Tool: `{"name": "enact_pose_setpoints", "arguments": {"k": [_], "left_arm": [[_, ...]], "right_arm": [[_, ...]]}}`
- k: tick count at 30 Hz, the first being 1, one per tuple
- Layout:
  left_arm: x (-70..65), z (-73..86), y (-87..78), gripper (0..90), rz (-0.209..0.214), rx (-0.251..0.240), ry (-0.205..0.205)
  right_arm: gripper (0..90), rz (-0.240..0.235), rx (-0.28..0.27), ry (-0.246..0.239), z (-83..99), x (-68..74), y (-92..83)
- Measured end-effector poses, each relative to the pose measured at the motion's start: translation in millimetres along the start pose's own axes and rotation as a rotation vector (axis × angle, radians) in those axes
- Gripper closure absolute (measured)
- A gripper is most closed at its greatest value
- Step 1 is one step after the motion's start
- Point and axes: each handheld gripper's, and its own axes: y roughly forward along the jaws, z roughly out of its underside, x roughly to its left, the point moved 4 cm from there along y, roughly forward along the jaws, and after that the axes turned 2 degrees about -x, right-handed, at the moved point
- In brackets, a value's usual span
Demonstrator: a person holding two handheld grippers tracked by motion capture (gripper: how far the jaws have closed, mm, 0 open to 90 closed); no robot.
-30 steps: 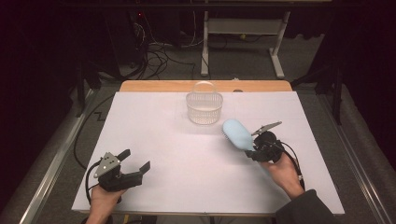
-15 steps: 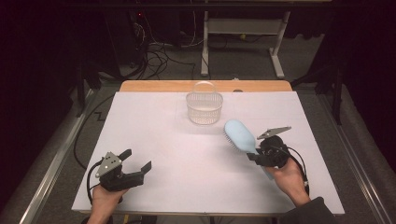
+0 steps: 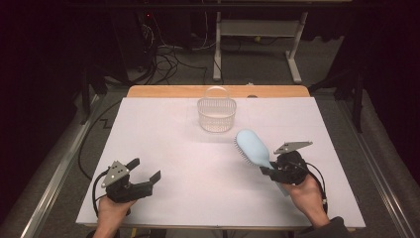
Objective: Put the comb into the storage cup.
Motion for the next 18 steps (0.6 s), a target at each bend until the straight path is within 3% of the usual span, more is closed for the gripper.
{"name": "enact_pose_setpoints", "arguments": {"k": [18], "left_arm": [[-11.2,-10.5,3.1,8.7,-0.001,-0.025,0.049]], "right_arm": [[69.7,-0.024,-0.03,-0.019,6.0,12.2,-7.2]]}}
